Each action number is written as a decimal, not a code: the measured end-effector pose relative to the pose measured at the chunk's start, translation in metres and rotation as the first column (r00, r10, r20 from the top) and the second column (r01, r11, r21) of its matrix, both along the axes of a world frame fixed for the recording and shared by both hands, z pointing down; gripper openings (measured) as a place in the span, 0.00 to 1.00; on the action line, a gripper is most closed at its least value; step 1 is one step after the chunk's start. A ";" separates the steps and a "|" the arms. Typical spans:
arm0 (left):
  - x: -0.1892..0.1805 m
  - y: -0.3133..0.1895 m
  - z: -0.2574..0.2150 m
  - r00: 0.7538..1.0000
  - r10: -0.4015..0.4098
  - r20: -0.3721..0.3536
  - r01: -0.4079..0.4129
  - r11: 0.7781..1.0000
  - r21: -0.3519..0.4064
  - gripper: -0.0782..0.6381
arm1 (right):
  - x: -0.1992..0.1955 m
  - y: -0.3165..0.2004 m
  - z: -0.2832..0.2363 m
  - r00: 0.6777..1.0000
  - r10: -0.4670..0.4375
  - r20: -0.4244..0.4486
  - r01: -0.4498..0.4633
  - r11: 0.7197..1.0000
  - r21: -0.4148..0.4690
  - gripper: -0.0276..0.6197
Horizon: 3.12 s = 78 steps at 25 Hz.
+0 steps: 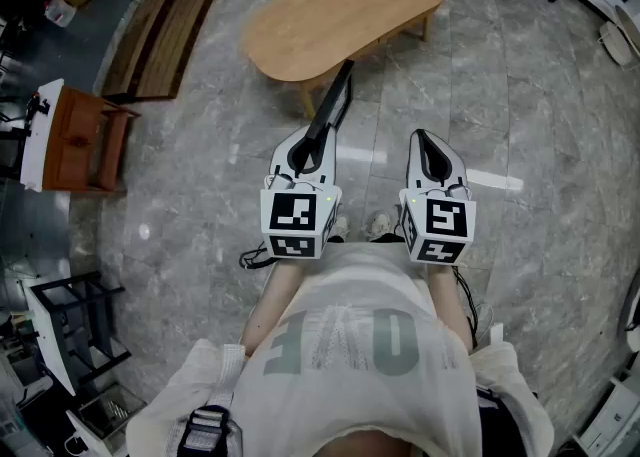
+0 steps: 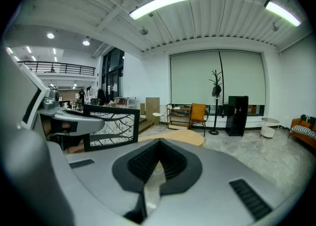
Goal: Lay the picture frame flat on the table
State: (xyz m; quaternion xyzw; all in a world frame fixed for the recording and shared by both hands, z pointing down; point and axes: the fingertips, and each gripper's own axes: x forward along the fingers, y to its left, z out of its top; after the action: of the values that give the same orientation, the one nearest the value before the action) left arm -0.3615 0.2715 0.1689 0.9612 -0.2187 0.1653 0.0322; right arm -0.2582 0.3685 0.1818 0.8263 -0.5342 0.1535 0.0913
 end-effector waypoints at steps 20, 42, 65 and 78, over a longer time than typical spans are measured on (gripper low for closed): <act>0.044 0.015 0.008 0.999 -0.053 0.005 0.053 0.999 0.001 0.15 | 0.047 0.016 0.016 0.998 -0.050 0.030 0.049 0.999 0.023 0.05; 0.092 0.006 -0.010 0.996 -0.079 -0.047 0.083 0.993 0.084 0.15 | 0.109 0.032 0.026 0.999 -0.038 0.035 0.036 0.998 0.057 0.05; 0.174 -0.076 0.007 0.998 -0.009 -0.065 0.013 0.998 0.054 0.15 | 0.174 -0.051 0.043 0.998 -0.017 0.061 0.015 0.999 0.046 0.05; 0.221 -0.142 0.002 0.997 0.023 -0.075 -0.021 0.999 0.039 0.15 | 0.216 -0.130 0.037 0.998 -0.052 0.036 0.052 0.999 0.011 0.05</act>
State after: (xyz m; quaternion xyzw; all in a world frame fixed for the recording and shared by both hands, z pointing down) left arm -0.1405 0.1294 0.1707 0.9695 -0.2098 0.1250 0.0203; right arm -0.0426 0.2380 0.2185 0.8097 -0.5578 0.1632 0.0814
